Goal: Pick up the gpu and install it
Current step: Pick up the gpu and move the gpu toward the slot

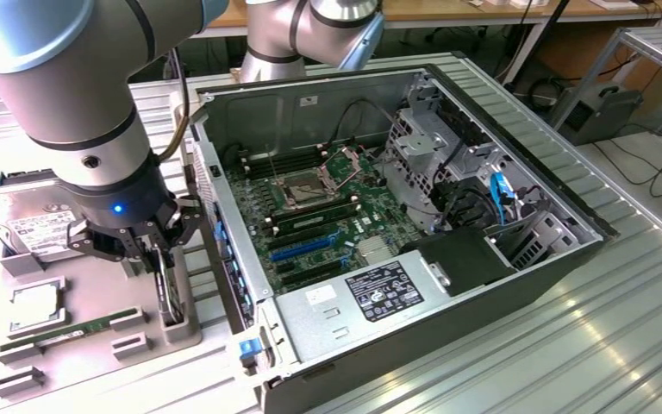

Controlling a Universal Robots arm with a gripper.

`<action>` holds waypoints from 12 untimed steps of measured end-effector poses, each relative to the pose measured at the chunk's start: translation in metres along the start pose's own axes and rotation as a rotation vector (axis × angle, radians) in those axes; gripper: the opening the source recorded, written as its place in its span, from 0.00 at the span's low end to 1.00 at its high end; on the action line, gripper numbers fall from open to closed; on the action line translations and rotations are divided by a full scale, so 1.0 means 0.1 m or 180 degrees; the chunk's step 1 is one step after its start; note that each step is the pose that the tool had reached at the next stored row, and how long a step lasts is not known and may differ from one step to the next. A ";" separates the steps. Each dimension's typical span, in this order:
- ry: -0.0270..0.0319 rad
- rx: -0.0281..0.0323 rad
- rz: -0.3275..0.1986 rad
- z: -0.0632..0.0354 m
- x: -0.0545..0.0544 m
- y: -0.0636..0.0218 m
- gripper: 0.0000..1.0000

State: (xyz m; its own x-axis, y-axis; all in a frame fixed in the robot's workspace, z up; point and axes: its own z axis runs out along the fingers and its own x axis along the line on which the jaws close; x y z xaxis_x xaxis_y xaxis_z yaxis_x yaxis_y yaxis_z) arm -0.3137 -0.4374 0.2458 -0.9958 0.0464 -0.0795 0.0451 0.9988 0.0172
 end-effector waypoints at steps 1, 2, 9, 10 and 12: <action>0.0000 0.0000 0.0000 0.000 0.00 0.000 0.26; 0.0000 0.0000 0.0000 0.000 0.00 0.000 0.26; 0.0000 0.0000 0.0000 0.000 0.00 0.000 0.26; 0.0000 0.0000 0.0000 0.000 0.00 0.000 0.26; 0.0000 0.0000 0.0000 -0.006 0.00 0.000 0.26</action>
State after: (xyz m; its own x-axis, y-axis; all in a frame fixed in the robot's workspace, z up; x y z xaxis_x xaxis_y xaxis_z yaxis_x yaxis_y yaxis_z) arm -0.3137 -0.4373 0.2464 -0.9958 0.0464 -0.0795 0.0452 0.9988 0.0173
